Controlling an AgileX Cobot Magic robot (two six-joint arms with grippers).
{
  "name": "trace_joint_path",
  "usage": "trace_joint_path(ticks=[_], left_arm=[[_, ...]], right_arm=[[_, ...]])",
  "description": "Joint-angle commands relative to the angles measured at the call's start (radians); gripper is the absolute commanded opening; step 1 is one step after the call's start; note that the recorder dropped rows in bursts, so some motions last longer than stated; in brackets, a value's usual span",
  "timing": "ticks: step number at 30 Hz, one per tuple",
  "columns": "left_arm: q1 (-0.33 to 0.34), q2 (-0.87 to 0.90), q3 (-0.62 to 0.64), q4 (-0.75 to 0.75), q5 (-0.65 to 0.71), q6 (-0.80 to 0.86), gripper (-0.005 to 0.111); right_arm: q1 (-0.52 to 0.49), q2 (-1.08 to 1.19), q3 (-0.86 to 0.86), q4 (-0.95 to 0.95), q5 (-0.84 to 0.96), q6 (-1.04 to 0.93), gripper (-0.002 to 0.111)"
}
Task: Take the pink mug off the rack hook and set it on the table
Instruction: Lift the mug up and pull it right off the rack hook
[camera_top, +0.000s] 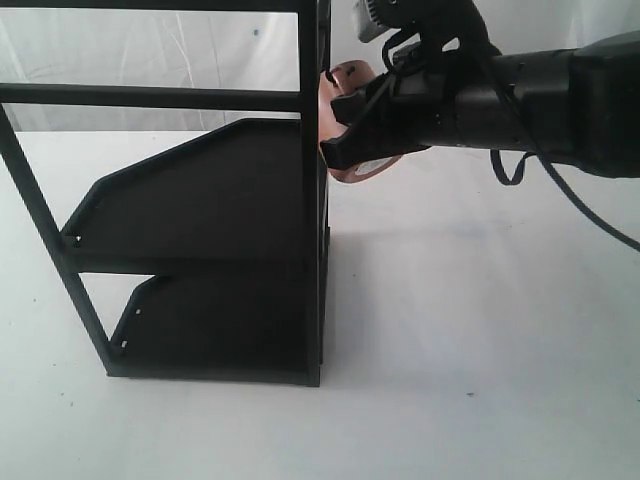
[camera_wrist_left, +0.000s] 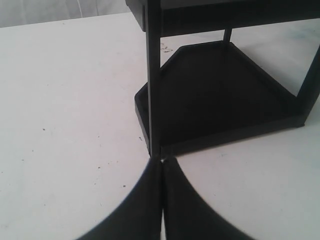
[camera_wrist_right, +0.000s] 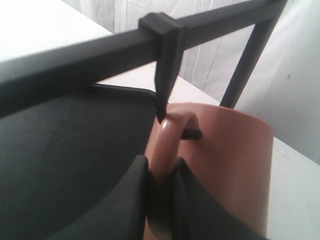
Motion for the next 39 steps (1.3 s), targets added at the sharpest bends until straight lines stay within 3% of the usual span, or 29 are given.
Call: trace_joint_path(ticks=[1, 22, 32, 39], left_arm=[[0.003, -0.004, 0.005, -0.007, 0.004, 0.0, 0.0], [0.003, -0.004, 0.005, -0.007, 0.004, 0.0, 0.0], [0.003, -0.004, 0.005, -0.007, 0.004, 0.0, 0.0], [0.003, -0.004, 0.005, -0.007, 0.004, 0.0, 0.0]], right_arm=[[0.002, -0.002, -0.003, 0.005, -0.005, 0.004, 0.0], [0.002, -0.067, 0.004, 0.005, -0.236, 0.006, 0.0], [0.0, -0.067, 0.139, -0.072, -0.322, 0.008, 0.0], [0.0, -0.067, 0.199, -0.074, -0.333, 0.121, 0.0]])
